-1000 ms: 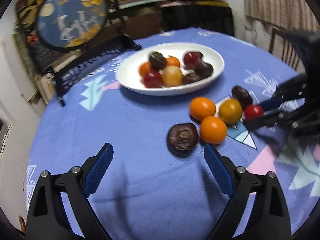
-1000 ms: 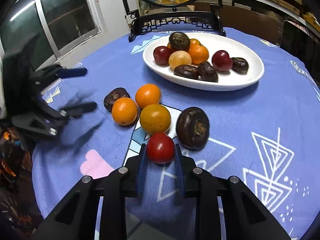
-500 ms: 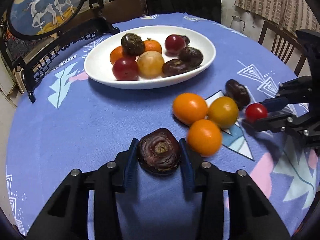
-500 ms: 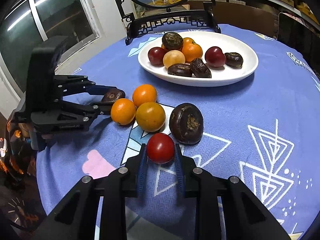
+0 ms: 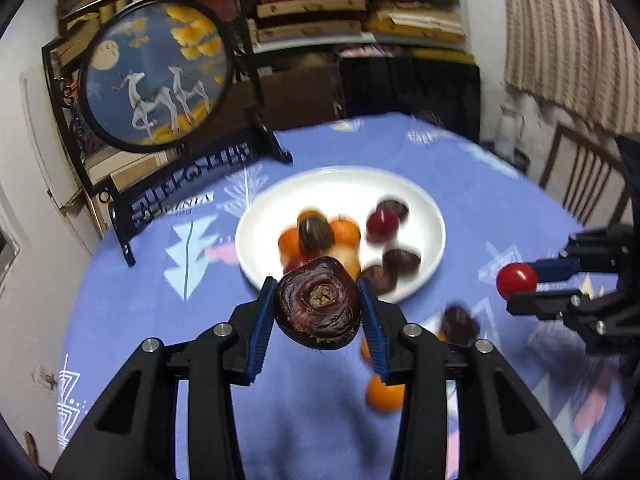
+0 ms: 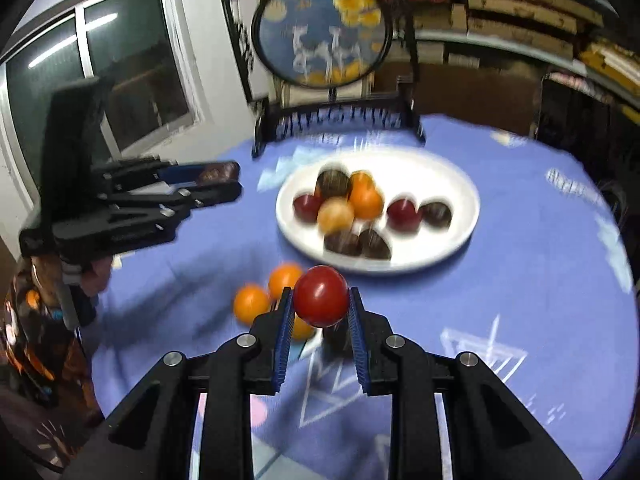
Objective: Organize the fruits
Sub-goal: 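Carry the red tomato and dark brown fruit over the plate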
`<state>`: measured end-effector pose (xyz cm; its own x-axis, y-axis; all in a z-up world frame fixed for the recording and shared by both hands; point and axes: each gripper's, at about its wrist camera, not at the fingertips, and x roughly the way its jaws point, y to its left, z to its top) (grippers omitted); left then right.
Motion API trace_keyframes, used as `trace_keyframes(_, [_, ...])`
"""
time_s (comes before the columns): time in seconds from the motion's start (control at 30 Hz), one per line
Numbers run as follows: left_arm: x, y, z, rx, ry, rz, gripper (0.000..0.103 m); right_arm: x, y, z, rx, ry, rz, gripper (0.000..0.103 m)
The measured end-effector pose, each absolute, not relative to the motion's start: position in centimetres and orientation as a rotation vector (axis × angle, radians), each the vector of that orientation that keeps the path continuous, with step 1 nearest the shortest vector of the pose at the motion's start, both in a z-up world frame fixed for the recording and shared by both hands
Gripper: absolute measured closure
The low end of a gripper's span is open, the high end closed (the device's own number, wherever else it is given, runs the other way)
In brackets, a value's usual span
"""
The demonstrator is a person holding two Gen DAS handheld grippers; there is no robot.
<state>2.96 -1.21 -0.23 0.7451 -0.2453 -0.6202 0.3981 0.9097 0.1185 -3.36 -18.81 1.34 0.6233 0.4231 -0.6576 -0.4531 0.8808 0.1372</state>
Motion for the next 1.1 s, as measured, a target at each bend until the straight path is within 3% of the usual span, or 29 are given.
trace_keyframes(0.4, [8.4,-4.8,0.9,0.217,0.597,-0.297,0.063,2.6,-19.8,6.2,0.006,0.601,0.487,0.076])
trace_keyframes(1.1, [15.6,-5.6,-1.9,0.199,0.641,-0.204,0.063,11.1,-18.8,3.9,0.085,0.604,0.491,0.076])
